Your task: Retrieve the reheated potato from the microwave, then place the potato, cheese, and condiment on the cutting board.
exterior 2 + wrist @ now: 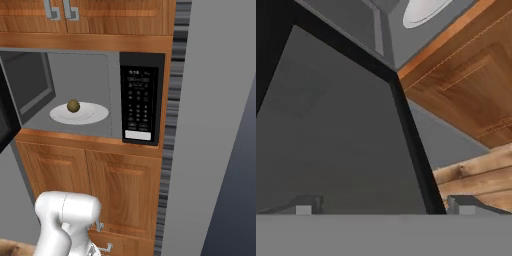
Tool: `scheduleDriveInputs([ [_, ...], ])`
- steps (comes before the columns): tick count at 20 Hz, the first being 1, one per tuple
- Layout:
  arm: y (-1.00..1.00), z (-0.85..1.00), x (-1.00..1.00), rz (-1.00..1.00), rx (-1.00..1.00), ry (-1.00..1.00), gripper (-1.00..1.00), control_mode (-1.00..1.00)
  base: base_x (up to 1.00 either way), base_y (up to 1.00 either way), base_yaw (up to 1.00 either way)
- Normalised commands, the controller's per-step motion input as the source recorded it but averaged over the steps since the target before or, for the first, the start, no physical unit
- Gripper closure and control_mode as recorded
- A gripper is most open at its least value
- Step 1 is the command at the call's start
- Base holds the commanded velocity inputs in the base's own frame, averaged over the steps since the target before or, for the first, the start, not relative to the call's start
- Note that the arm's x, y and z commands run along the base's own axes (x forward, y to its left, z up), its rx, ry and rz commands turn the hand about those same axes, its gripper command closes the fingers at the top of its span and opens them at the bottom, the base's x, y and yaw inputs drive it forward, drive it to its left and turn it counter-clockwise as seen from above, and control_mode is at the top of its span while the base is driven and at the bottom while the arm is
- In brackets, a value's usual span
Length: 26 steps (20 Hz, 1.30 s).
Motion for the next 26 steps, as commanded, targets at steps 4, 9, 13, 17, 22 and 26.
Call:
scheduleDriveInputs([
  [4,-0.49,0.11,0.19,-0.11,-0.22,-0.17,-1.0,-1.0,0.0,0.0,0.0],
  [9,-0.44,0.06,0.23,-0.08,-0.26,-0.23,-1.0,-1.0,0.0,0.0,0.0],
  [13,-0.47,0.08,0.3,0.0,-0.25,-0.2,-1.0,-1.0,0.0,0.0,0.0],
  [17,-0.46,0.09,0.42,0.0,-0.18,-0.09,-1.0,-1.0,0.0,0.0,0.0],
  [22,-0.38,0.09,0.54,0.01,-0.12,-0.06,-1.0,-1.0,0.0,0.0,0.0],
  [26,-0.1,0.03,0.71,0.03,-0.11,-0.03,-1.0,-1.0,0.0,0.0,0.0],
])
